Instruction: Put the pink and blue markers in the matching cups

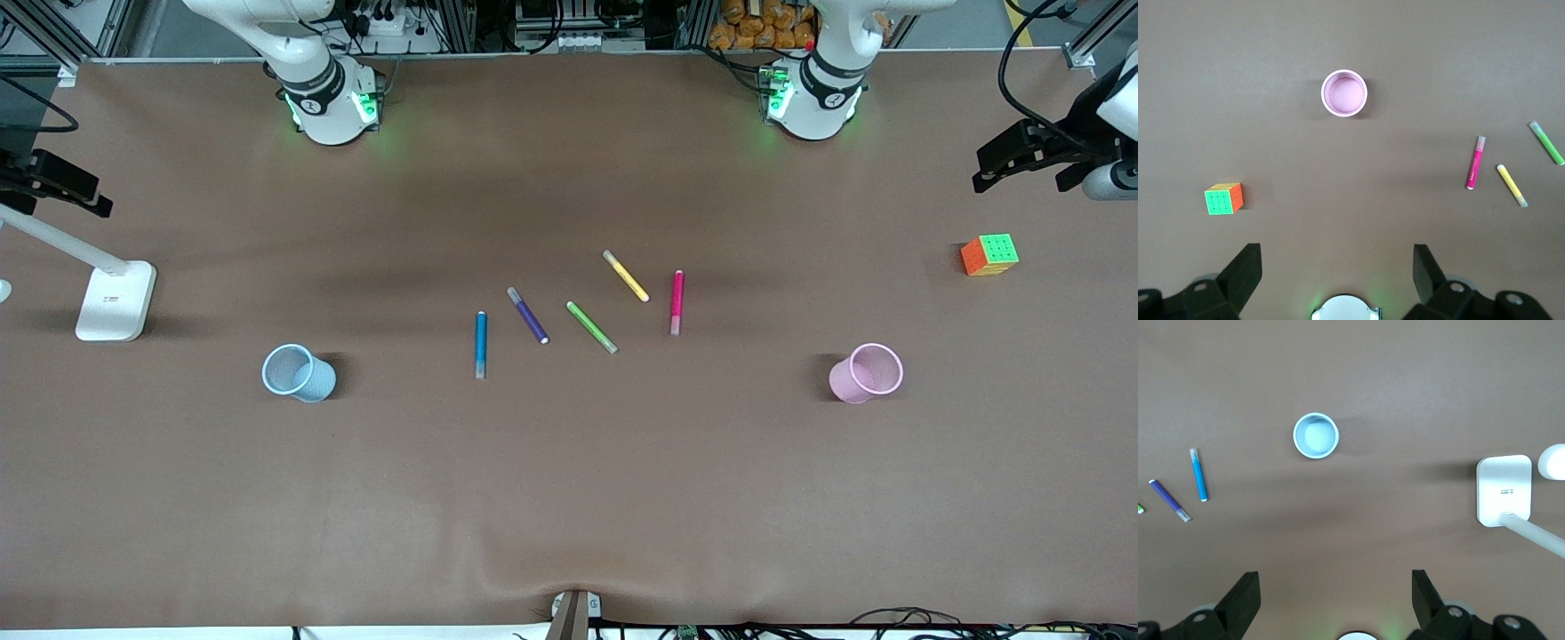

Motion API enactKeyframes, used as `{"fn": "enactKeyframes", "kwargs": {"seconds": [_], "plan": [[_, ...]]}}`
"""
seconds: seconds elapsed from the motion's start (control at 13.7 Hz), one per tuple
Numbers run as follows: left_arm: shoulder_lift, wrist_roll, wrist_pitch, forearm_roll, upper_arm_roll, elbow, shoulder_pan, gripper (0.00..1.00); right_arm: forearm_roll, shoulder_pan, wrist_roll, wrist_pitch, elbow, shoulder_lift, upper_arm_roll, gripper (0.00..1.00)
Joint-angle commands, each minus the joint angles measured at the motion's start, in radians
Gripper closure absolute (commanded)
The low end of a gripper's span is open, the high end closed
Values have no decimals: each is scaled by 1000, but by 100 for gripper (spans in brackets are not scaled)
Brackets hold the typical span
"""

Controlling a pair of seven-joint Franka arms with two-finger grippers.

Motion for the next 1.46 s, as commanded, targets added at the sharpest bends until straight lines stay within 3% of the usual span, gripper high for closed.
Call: {"fn": "enactKeyframes", "kwargs": {"seconds": [0.0,1.39], "plan": [[10,2,-42,26,-3,31,-1,0,17,-8,16,-16,26,8,1,0],[86,4,-55,-6,-5,32,2,0,18,-3,17,-5,24,21,4,0]]}}
